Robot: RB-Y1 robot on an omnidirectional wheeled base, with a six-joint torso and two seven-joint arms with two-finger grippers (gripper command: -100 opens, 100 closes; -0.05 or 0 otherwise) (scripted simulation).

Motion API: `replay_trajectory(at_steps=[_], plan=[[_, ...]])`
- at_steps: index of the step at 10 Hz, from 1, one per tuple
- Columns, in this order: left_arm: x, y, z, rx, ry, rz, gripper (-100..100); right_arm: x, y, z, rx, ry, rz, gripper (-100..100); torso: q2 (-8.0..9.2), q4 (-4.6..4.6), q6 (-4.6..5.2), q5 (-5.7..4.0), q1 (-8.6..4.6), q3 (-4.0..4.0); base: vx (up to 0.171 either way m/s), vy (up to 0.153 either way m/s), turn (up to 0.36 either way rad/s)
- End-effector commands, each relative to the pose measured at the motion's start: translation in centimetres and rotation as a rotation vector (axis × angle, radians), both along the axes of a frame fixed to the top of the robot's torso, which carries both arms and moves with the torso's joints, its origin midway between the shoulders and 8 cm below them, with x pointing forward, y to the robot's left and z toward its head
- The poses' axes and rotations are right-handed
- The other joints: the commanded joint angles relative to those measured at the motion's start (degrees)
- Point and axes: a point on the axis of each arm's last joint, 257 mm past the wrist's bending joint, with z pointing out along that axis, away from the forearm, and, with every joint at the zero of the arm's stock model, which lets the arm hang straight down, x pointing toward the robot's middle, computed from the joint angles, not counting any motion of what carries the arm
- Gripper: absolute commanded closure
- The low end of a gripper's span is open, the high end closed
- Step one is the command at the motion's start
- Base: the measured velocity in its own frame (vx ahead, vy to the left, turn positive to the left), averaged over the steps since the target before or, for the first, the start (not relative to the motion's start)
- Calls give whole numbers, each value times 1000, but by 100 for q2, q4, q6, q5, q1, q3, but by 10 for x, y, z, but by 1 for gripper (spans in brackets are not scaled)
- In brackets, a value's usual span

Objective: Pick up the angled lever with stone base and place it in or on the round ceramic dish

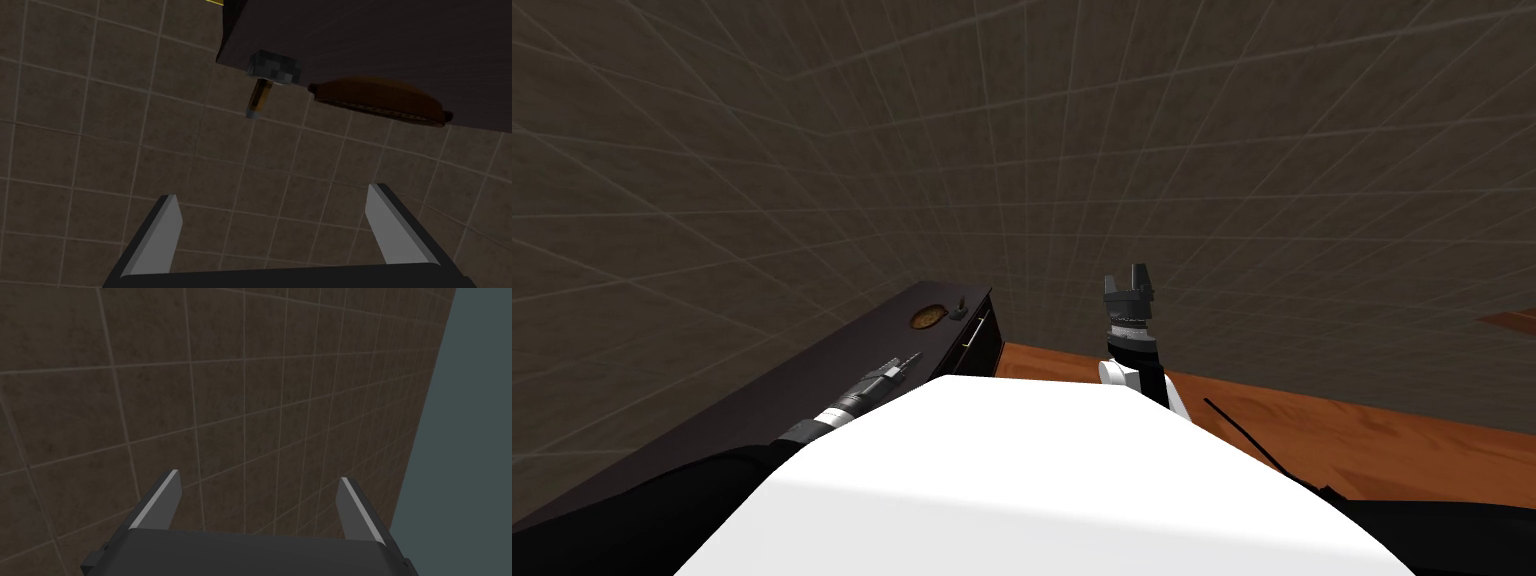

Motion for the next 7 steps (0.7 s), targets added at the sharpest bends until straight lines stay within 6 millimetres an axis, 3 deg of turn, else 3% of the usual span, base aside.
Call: replay_trajectory(at_steps=[1, 4, 7], plan=[[-14, 8, -7, 66, 61, -23, -100, 0, 0, 0, 0, 0, 0, 0, 0, 0, 0, 0, 0, 0, 151, -12, -78], [-28, 18, -13, 134, 130, -53, -100, 0, 0, 0, 0, 0, 0, 0, 10, 2, 0, 1, 6, 6, 106, 6, -36], [-41, 28, -21, 213, 207, -101, -100, 0, 0, 0, 0, 0, 0, 0, -26, -6, 1, 2, 7, -15, 184, 4, -61]])
